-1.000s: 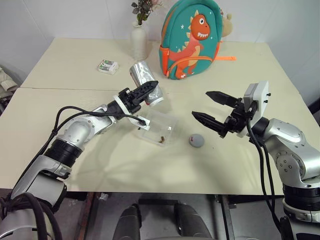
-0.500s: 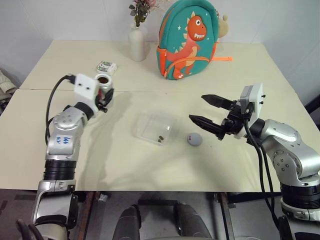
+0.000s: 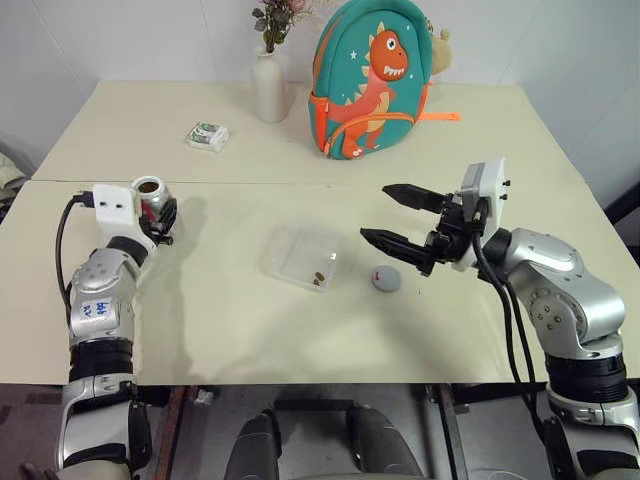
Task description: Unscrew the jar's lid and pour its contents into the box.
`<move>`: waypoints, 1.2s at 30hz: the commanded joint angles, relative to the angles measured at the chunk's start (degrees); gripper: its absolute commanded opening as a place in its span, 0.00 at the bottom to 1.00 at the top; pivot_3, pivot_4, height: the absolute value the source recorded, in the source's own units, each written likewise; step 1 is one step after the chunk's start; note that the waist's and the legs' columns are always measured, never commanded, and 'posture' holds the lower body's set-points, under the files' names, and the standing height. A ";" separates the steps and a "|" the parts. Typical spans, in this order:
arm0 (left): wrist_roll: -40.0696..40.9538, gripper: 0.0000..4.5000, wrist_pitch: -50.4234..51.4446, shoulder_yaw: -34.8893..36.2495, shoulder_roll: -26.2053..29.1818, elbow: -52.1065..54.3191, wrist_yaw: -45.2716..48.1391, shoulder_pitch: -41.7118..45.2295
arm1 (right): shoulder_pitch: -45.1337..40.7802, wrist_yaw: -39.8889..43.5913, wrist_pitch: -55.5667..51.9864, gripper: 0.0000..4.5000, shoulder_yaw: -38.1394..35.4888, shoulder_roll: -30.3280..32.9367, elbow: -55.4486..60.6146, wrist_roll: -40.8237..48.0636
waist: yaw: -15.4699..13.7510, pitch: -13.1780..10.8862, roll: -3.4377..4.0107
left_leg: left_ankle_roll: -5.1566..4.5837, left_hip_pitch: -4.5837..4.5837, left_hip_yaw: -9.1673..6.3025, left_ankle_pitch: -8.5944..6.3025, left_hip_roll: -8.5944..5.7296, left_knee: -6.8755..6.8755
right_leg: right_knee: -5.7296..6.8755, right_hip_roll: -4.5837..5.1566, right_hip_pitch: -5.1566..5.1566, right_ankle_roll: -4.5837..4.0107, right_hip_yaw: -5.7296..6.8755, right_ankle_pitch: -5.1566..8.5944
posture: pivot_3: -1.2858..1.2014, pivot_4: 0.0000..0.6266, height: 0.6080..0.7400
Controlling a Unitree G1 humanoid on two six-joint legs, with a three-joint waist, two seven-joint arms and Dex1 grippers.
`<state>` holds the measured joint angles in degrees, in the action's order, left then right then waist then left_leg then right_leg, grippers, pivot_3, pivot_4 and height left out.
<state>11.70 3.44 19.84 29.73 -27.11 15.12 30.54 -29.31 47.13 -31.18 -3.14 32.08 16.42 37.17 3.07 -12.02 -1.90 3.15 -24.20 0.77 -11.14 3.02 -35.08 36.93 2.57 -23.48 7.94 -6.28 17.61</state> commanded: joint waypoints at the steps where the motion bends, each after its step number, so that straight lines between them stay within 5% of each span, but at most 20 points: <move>1: 0.32 0.45 -4.35 1.36 0.33 -1.32 0.08 -0.26 | -1.34 0.46 1.24 1.00 -0.55 -0.41 0.91 0.27 | -0.02 0.00 0.00 | 0.00 0.00 0.00 -0.01 0.00 0.00 | 0.00 0.00 0.00 0.00 0.00 0.00 | 0.52 0.24 1.00; 3: 1.91 0.45 -5.30 2.22 -0.08 -1.81 1.41 -0.58 | -1.38 0.60 1.26 1.00 -0.34 -0.54 0.91 0.23 | -0.01 0.01 -0.01 | 0.01 0.00 0.01 -0.01 0.00 0.00 | -0.03 0.01 0.01 0.00 0.00 0.00 | 0.52 0.24 1.00; 11: 3.78 0.99 -5.44 3.67 0.96 -0.56 3.12 -2.84 | -2.09 3.88 1.65 1.00 0.62 0.35 -0.20 -0.53 | 0.09 0.01 -0.01 | 0.01 0.01 0.03 -0.03 0.01 0.04 | -0.04 0.01 0.00 -0.02 0.00 0.00 | 0.52 0.24 1.00; 21: 5.07 1.00 0.50 5.56 8.59 13.54 9.93 -12.89 | -0.89 7.83 2.04 1.00 -0.44 2.09 0.04 -0.79 | 0.24 0.01 -0.02 | 0.10 0.01 0.09 -0.14 0.14 0.11 | -0.11 -0.01 -0.05 -0.15 0.04 0.07 | 0.52 0.24 1.00; 27: 8.57 1.00 -1.29 9.57 16.62 24.99 23.89 -26.09 | 0.47 9.62 2.70 1.00 -1.23 3.16 -0.73 -0.99 | 0.40 0.03 -0.04 | 0.18 0.06 0.36 -0.32 0.43 0.31 | -0.45 -0.03 -0.08 -0.46 0.10 0.09 | 0.52 0.24 1.00; 31: 11.05 1.00 -2.87 10.11 20.15 32.99 33.76 -32.62 | 0.18 11.02 3.10 1.00 -1.70 4.28 -1.16 -1.15 | 0.35 0.04 -0.06 | 0.19 0.05 0.46 -0.32 0.59 0.52 | -0.77 -0.08 -0.13 -1.50 0.10 0.48 | 0.52 0.24 1.00; 36: 16.40 1.00 3.85 5.85 21.90 41.48 36.61 -28.85 | -0.08 11.30 9.08 1.00 -2.24 5.29 -3.61 -5.27 | 0.03 0.04 -0.06 | 0.18 0.04 0.70 -0.32 0.64 0.80 | -1.13 -0.02 -0.12 -1.57 0.07 0.43 | 0.52 0.24 1.00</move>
<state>25.80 5.75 26.23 50.62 11.48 51.46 0.03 -28.66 58.12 -24.26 -3.10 36.38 12.71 32.23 3.10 -11.98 -1.97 3.32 -24.16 1.48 -11.46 3.64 -34.28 35.81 2.55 -23.60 6.37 -6.22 18.04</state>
